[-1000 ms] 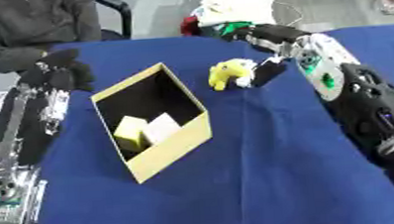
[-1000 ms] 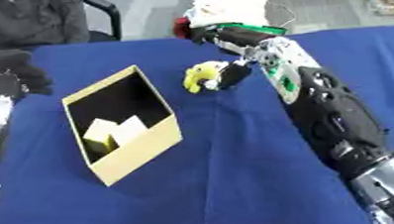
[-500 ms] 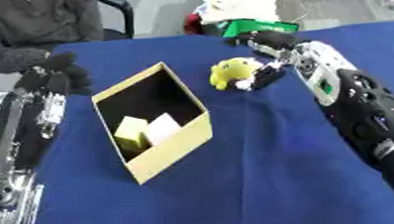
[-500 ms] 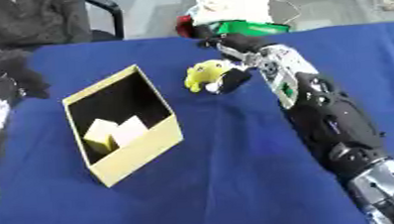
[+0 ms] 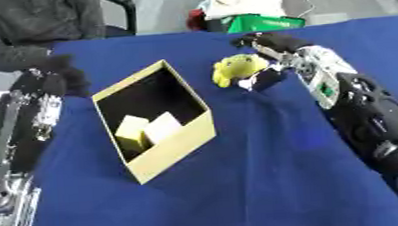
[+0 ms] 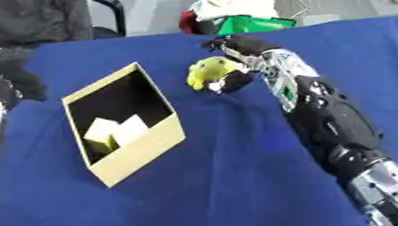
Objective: Pick up objects on the table and place them in the box.
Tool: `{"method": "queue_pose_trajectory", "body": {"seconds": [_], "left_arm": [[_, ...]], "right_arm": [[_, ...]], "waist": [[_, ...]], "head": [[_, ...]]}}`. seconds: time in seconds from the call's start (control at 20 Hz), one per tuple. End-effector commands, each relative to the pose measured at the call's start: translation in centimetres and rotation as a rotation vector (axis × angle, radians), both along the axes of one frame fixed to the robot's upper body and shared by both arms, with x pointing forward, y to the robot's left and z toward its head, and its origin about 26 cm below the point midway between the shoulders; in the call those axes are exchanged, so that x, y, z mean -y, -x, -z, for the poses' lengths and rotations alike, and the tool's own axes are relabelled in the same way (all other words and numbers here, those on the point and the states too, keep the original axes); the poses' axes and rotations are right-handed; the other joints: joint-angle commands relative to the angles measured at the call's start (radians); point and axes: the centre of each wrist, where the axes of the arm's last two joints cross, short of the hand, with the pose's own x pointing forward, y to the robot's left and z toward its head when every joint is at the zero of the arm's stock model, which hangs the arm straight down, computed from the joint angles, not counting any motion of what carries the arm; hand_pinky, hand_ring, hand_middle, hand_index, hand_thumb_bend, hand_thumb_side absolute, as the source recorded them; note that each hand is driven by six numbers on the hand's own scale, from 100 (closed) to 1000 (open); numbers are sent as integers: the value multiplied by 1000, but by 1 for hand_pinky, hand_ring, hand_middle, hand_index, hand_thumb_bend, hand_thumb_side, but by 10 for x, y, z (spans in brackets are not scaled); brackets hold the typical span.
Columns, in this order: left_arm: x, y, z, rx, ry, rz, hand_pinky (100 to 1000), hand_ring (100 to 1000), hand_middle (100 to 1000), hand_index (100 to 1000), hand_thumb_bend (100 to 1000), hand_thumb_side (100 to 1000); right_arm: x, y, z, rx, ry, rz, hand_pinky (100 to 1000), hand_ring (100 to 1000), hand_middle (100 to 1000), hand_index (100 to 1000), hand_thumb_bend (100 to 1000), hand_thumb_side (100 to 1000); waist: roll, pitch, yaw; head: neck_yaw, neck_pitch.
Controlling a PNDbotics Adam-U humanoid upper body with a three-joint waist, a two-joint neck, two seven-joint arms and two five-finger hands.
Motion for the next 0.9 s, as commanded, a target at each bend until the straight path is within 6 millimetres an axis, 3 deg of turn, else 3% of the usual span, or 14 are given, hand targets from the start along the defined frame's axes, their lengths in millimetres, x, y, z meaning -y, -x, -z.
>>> {"method": "queue_pose_trajectory", "body": {"seconds": [0.05, 0.5, 0.7, 0.9], "left_arm": [[0, -1, -8, 28, -6, 5, 629, 647, 618, 824, 112, 690], [0, -1, -9, 29, -6, 7, 629, 647, 618, 824, 110, 692], [0, -1, -9, 29, -6, 6, 630, 648, 618, 824, 110, 693], [0, -1, -9, 30, -6, 6, 630, 648, 618, 823, 109, 693]], "right_arm": [[2, -2, -8, 39, 0, 13, 833, 922, 799, 928, 250, 460], [9, -3, 3, 32, 4, 51, 826, 906, 743, 881, 190, 427], [10, -3, 6, 13, 19, 52, 825, 898, 708, 843, 100, 339], [10, -3, 7, 6, 28, 53, 813, 872, 600, 754, 100, 238]], "waist": [[1, -14, 4], [1, -11, 0], [1, -10, -4], [2, -10, -6]], "head": [[-4, -6], [-4, -9], [-4, -11], [-4, -12]]}}
